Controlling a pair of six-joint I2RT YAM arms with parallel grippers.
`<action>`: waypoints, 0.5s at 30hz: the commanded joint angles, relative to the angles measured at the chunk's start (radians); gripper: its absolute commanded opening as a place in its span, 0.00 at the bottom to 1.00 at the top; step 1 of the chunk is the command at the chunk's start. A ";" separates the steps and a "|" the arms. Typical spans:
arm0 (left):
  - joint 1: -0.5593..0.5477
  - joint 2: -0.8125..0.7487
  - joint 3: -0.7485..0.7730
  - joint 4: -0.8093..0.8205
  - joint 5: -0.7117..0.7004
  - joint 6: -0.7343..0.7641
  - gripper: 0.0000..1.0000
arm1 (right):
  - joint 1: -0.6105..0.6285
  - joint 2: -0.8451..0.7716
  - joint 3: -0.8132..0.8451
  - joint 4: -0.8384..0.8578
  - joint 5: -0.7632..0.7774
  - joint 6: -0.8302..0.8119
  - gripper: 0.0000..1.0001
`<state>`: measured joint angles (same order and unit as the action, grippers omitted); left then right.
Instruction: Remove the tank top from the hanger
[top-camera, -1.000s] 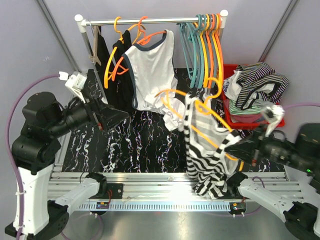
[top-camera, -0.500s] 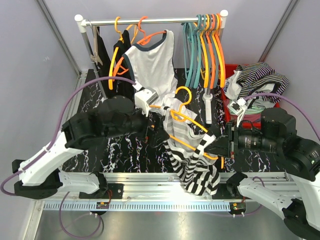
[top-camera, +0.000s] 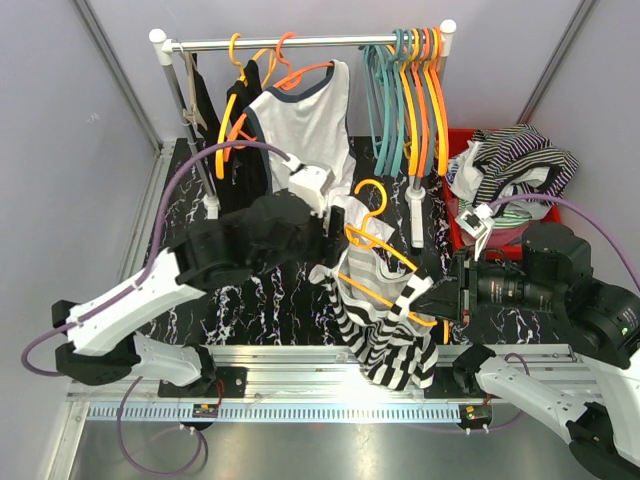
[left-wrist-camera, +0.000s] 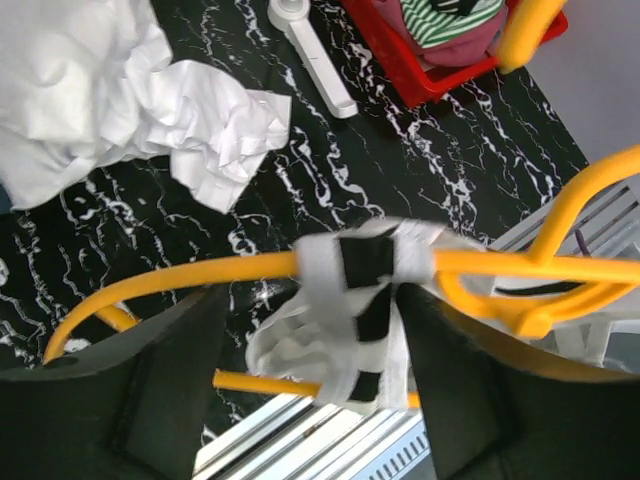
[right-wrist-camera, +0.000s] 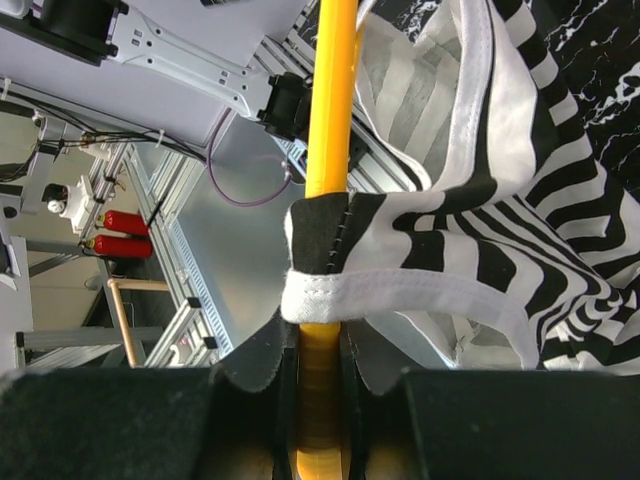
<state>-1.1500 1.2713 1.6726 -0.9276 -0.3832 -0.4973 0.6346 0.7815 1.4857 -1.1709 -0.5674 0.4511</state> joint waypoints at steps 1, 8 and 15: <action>-0.030 0.045 0.058 0.069 -0.008 -0.001 0.69 | -0.003 -0.004 0.005 0.073 0.000 0.006 0.00; -0.033 0.036 0.038 0.079 0.040 -0.009 0.25 | -0.003 -0.011 -0.022 0.116 0.031 0.029 0.00; -0.025 -0.001 0.110 -0.039 -0.114 -0.040 0.00 | -0.003 -0.022 -0.013 0.038 0.058 0.003 0.00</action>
<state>-1.1801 1.3220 1.7077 -0.9478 -0.3889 -0.5213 0.6334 0.7761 1.4597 -1.1515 -0.5282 0.4679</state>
